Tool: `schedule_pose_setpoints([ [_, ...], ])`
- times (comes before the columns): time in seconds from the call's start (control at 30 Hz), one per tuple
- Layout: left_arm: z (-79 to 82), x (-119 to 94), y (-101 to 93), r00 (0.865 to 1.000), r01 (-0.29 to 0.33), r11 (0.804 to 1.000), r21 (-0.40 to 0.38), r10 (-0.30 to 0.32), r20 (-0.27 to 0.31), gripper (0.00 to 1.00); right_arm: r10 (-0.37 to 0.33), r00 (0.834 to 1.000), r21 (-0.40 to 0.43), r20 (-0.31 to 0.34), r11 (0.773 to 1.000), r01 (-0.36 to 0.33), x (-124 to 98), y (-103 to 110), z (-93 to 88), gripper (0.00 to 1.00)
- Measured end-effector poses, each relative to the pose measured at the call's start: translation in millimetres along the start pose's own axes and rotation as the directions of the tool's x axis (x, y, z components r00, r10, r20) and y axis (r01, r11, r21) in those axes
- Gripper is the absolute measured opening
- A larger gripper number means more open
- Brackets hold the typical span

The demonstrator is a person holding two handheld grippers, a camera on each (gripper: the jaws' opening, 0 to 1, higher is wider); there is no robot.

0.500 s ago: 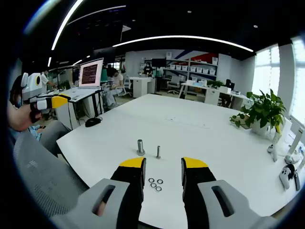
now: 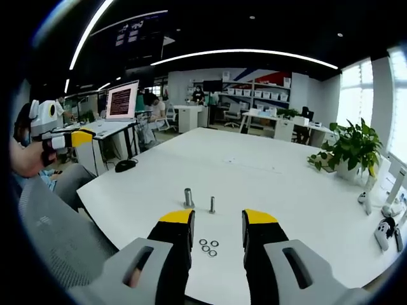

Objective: Place the washer onto the threaded stud by aligning its center hole with the stud, sliding it down to the base, and recovering from edge contact or off-axis alignment until the washer reaches the visible bottom stop.

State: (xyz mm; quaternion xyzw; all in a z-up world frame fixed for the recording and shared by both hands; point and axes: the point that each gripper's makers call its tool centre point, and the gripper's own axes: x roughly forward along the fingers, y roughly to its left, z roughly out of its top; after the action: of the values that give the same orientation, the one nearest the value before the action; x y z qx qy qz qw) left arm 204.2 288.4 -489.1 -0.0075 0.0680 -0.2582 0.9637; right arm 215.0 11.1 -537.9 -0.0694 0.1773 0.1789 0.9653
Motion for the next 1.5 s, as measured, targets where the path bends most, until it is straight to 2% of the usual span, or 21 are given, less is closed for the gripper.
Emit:
schedule_pose_setpoints([
  [0.67, 3.3, -2.1, 0.1, 1.000, -0.003, 1.000, 0.010, 0.003, 0.016, 0.15, -0.023, 1.000, 0.015, 0.012, 1.000, 0.023, -1.9, -5.3, 1.4, 0.33],
  [0.9, 4.6, -2.6, -2.3, 1.000, 0.000, 1.000, 0.029, -0.001, 0.022, 0.15, -0.029, 1.000, 0.016, -0.001, 0.999, 0.029, -0.9, -6.8, -1.5, 0.33],
  [1.5, 4.0, -2.7, 1.7, 1.000, -0.021, 1.000, 0.016, 0.021, 0.017, 0.15, -0.021, 1.000, 0.023, -0.018, 1.000, 0.021, 0.5, -5.4, -5.0, 0.34],
])
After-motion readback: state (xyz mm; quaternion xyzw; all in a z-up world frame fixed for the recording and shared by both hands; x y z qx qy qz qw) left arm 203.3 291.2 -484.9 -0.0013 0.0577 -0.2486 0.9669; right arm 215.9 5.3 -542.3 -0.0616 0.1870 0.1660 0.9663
